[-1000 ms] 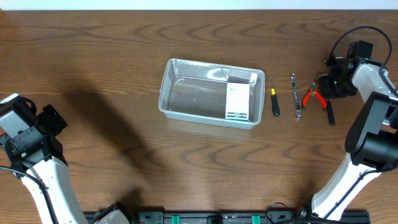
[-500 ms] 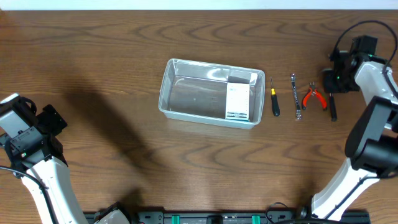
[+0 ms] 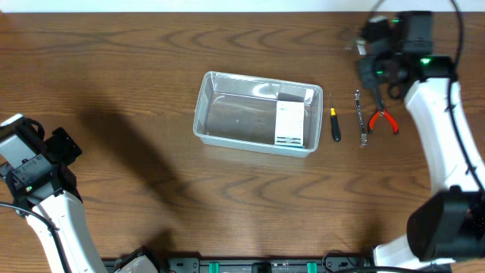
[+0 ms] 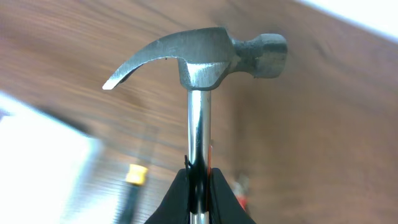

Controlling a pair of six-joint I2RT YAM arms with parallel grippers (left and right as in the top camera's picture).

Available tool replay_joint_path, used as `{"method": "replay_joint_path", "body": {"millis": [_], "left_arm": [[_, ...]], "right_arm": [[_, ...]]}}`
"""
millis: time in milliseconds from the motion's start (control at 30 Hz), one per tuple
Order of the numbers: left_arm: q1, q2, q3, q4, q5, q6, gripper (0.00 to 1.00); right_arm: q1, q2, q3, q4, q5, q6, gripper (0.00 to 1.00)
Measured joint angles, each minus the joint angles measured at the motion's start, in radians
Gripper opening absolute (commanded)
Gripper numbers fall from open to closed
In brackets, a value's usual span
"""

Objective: Pack container
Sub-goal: 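Carry the hammer over the container and release it inside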

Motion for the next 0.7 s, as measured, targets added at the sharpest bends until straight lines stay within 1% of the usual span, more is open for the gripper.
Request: {"method": "replay_joint_path", "body": {"millis": [200,333,400,533,700], "left_arm": [[0.0,0.0,0.0,0.0,0.0,0.0,0.98],[0.0,0.0,0.0,0.0,0.0,0.0,0.98],[0.0,0.0,0.0,0.0,0.0,0.0,0.98],[0.0,0.0,0.0,0.0,0.0,0.0,0.98],[0.0,0.0,0.0,0.0,0.0,0.0,0.98]], "right_arm": [[0.213,-0.04,0.002,0.013,-0.06,-0.063,0.01],[0.338,-0.021,0.002,0.046,-0.077,-0.142,0.01],[0.391,0.005,0.002,0.066,-0.084,-0.211,0.01],[0.456,0.08,0.002,0.121,-0.088,-0.347,0.01],[0.485,0.209,0.002,0.233,-0.087,-0.444,0.01]]}}
